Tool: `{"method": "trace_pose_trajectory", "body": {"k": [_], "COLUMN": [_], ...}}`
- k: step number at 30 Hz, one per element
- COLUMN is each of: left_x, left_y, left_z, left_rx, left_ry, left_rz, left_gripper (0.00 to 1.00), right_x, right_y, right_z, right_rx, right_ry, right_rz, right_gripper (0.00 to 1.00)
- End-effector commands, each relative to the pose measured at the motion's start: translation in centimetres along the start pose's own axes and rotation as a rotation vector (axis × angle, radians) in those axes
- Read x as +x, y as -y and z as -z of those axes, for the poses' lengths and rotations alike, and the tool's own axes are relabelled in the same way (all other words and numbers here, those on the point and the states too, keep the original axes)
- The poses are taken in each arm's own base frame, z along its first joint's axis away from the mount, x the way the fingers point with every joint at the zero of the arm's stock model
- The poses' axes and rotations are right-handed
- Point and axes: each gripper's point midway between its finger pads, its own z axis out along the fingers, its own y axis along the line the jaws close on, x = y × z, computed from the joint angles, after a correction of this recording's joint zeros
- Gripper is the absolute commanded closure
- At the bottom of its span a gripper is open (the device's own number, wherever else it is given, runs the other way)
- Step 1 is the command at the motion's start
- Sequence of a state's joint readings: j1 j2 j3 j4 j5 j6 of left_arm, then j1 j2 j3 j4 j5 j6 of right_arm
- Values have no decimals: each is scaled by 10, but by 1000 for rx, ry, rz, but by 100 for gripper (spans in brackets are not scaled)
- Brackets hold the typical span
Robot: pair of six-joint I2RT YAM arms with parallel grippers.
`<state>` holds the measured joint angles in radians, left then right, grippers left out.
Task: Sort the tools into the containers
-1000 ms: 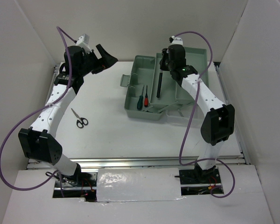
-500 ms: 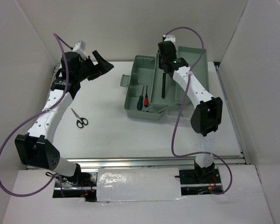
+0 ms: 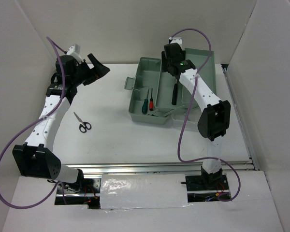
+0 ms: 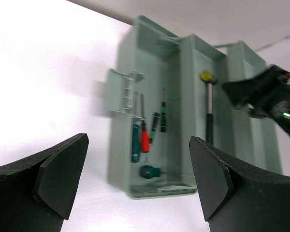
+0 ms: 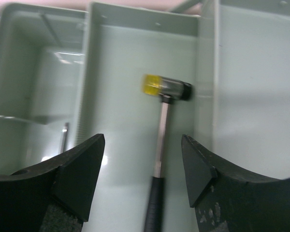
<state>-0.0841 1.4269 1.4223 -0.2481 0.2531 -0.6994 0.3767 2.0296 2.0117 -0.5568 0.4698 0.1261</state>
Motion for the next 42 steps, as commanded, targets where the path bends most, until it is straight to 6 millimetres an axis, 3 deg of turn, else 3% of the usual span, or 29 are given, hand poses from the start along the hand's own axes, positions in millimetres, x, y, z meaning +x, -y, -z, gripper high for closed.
{"method": "trace_pose_trajectory", "body": {"k": [1,2,5,6,9,10,11,12,13,14,16,18,19,20,21,22,25,28,31,36,42], "left_x": [-27,-33,-27,-20,-4,7,8,19,26,33,56,71,78,83,97,103,124,143,157,173,189], "left_y": [-21,-43,-97,-126,-167,-191,-203,-215,-229,-235,-254,-266,-272,-274,-279,-281,-289,-291,-286,-276,-283], "left_z": [27,32,42,49,67,78,85,91,94,96,94,94,90,88,85,83,78,76,68,56,50], "left_rx": [-79,-138,-320,-419,-560,-665,-718,-762,-806,-831,-874,-900,-917,-918,-929,-936,-965,-954,-920,-885,-905], "left_ry": [93,110,62,23,-40,-61,-59,-92,-118,-143,-218,-256,-276,-289,-325,-336,-378,-424,-460,-494,-548], "left_rz": [-33,-18,-7,-13,-33,-28,-17,-6,12,28,60,84,90,91,94,97,87,87,89,62,58], "left_gripper": [1,1,1,1,1,1,4,11,14,16,18,24,28,33,35,35,36,48,52,50,48], "right_x": [-62,-76,-104,-115,-132,-135,-124,-133,-108,-111,-99,-73,-54,-53,-38,-35,-17,-2,8,11,14], "right_y": [-1,-6,-21,-27,-22,-23,-22,-12,-13,2,8,16,16,23,26,30,38,46,49,51,54], "right_z": [46,59,102,126,170,183,184,210,199,222,228,235,230,242,237,245,246,239,233,227,218], "right_rx": [-99,-137,-267,-329,-413,-464,-484,-516,-511,-521,-531,-546,-546,-550,-548,-560,-559,-539,-535,-534,-523], "right_ry": [129,160,234,271,336,354,337,393,345,391,404,383,346,364,327,335,300,263,242,223,202], "right_rz": [-86,-103,-110,-104,-110,-110,-97,-108,-95,-108,-101,-83,-75,-85,-85,-93,-105,-129,-135,-143,-154], "right_gripper": [30,30,32,32,33,33,33,33,33,33,33,33,34,34,34,34,34,34,34,35,37]}}
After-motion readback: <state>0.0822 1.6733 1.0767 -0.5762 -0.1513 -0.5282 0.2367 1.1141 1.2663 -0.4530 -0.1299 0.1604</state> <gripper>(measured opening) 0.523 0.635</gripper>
